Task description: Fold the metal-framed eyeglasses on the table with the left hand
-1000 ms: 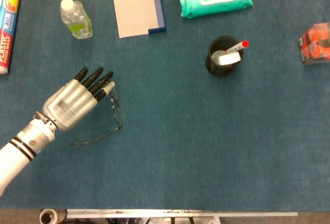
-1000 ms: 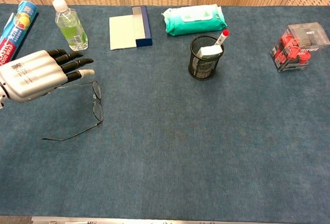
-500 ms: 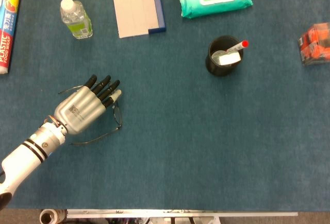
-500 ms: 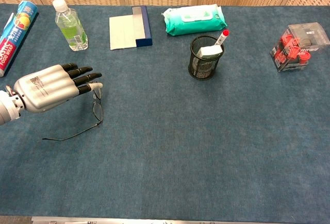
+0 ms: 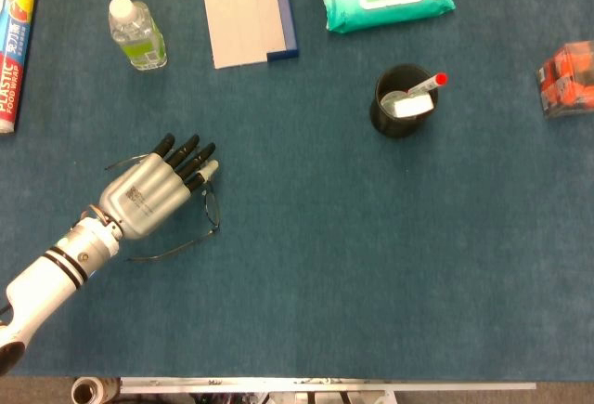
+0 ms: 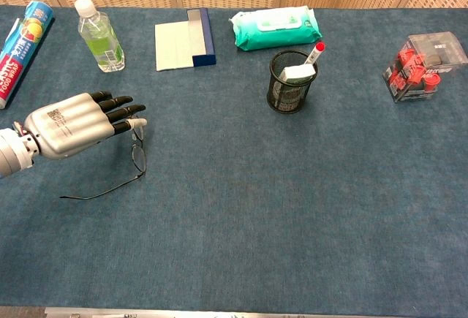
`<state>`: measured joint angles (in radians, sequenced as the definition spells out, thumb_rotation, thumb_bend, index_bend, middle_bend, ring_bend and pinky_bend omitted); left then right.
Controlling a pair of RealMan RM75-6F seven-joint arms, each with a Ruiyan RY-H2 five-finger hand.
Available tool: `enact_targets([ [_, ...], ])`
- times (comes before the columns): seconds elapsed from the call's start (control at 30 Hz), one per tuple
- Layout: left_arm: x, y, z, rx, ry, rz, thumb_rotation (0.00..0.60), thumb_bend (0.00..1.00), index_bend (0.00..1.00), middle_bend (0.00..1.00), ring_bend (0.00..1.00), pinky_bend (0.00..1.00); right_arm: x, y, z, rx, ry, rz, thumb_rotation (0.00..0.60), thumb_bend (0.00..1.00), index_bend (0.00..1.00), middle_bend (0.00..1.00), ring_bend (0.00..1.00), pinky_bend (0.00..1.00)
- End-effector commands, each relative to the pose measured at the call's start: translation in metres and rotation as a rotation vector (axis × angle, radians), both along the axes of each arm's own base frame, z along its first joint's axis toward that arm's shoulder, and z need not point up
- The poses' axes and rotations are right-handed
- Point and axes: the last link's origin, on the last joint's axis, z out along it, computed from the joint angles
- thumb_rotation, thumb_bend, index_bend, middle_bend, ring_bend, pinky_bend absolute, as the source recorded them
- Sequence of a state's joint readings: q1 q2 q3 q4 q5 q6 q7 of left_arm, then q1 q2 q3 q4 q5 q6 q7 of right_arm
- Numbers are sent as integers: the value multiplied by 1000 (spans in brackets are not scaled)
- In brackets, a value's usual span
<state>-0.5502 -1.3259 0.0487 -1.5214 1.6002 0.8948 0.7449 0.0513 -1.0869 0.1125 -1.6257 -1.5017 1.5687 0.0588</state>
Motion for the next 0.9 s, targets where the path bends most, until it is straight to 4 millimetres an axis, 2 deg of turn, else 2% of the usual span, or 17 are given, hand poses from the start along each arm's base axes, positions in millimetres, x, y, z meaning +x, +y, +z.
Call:
enact_targets([
  [0.03, -2, 2, 0, 4, 10, 7, 600, 840, 57, 0, 0, 166, 0, 0, 0, 0, 0, -1, 600, 539, 589, 515, 358, 357],
  [0.37, -9, 5, 2, 30, 72, 7, 600, 839, 61, 0, 0, 166, 0, 0, 0, -2, 0, -2, 600, 539, 590, 515, 358, 356],
  [0.9, -15, 3, 7, 55, 103, 20, 600, 839, 171, 0, 0, 166, 0, 0, 1, -2, 0, -2, 600, 539, 590, 516, 358, 357],
])
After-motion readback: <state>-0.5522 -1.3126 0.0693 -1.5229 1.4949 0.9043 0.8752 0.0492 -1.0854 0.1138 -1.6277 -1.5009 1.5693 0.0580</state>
